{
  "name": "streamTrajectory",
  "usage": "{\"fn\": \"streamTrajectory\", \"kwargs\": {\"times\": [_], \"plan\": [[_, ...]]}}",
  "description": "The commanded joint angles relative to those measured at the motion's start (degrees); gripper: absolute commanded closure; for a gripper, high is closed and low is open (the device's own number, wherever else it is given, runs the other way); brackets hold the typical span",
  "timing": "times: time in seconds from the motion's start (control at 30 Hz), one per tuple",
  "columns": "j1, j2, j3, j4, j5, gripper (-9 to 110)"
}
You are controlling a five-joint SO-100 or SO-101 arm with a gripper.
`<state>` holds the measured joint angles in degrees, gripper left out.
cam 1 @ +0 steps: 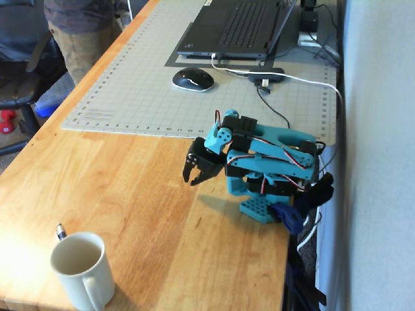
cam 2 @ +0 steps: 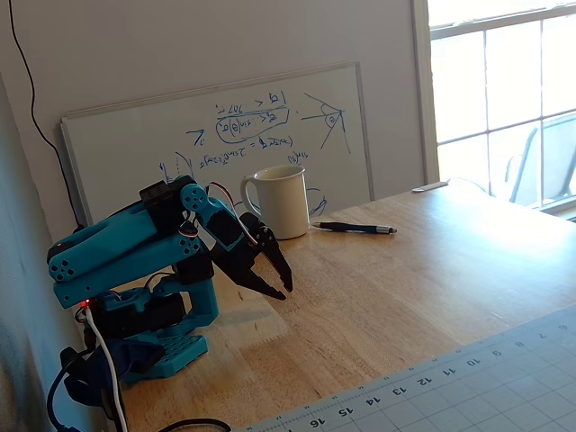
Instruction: Grasp a pen and put it in a mug.
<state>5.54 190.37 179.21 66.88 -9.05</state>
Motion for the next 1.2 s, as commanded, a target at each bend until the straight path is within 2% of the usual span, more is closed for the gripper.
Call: {"fn": "streamTrajectory", "kwargs": {"times": [0.0, 0.93, 1.03, 1.17], "plan": [[-0.1, 1.2, -0.8, -0.4, 0.5, 98], [-2.7, -2.0, -1.9, -1.3, 0.7, 98], [-2.9, -5.4, -5.7, -3.5, 4.0, 99], [-4.8, -12.4, -12.3, -6.3, 15.5, 98]]}}
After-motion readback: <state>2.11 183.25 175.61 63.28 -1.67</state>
